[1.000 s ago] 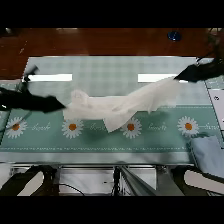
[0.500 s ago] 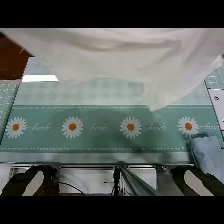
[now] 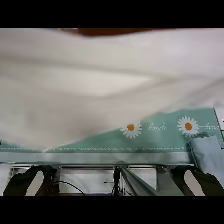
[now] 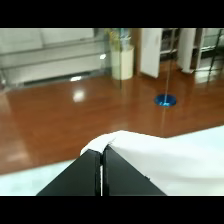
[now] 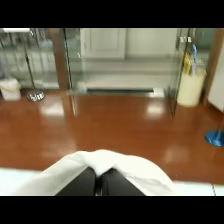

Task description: Fold the shirts.

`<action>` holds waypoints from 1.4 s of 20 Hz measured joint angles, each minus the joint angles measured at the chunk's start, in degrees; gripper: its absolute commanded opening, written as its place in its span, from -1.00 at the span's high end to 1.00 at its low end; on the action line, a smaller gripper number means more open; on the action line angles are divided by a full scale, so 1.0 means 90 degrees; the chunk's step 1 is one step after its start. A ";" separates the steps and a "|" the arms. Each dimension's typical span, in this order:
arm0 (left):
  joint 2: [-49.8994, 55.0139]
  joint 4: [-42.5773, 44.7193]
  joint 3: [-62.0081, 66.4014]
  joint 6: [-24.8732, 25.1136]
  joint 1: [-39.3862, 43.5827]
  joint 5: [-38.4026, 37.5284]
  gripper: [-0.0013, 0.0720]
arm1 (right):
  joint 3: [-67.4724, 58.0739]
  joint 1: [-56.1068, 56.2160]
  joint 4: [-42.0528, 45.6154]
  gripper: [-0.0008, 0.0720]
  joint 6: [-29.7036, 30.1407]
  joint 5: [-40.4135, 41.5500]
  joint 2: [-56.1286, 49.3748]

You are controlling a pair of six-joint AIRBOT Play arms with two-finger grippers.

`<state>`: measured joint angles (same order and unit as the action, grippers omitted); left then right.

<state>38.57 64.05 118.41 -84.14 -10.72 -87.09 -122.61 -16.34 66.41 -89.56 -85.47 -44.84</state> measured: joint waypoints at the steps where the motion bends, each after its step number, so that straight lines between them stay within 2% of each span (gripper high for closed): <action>1: -0.0051 0.0090 0.0007 -0.0114 -0.0044 -0.0352 0.89 | -0.0007 0.0000 0.0049 0.93 -0.0053 -0.0401 0.0012; 3: -0.0131 0.0228 -0.0044 -0.0284 -0.0160 -0.1044 0.89 | 0.0051 0.0000 0.0155 0.93 -0.0126 -0.1110 -0.0015; 6: -0.0250 0.0338 -0.0493 -0.0347 -0.0325 -0.1596 0.89 | 0.0622 0.0000 0.0291 0.93 -0.0058 -0.1773 -0.0034; 9: -0.0296 0.0410 -0.1615 -0.0267 -0.0415 -0.1819 0.89 | 0.1887 0.0000 0.0503 0.93 0.0187 -0.2042 -0.0153; 11: -0.0282 0.0427 -0.2650 -0.0134 -0.0442 -0.1632 0.88 | 0.2798 0.0056 0.0595 0.93 0.0333 -0.1945 -0.0398; 14: -0.0039 0.0318 -0.4318 0.0175 -0.0459 -0.0784 0.88 | 0.3650 0.0408 0.0709 0.93 0.0505 -0.1224 -0.1056; 18: 0.0772 0.0049 -0.5581 0.0726 -0.0466 0.0794 0.88 | 0.4044 0.1117 0.0903 0.93 0.0884 0.0408 -0.2157; 22: 0.1695 -0.0189 -0.5943 0.1270 -0.0466 0.2227 0.88 | 0.4150 0.1518 0.0952 0.93 0.1056 0.2013 -0.3043; 28: 0.3077 -0.0289 -0.6064 0.1797 -0.0335 0.3327 0.88 | 0.4182 0.1654 0.0957 0.93 0.1122 0.3191 -0.4058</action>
<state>66.26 61.45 63.83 -67.96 -13.74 -57.14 -84.97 -1.45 75.02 -79.46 -56.75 -81.36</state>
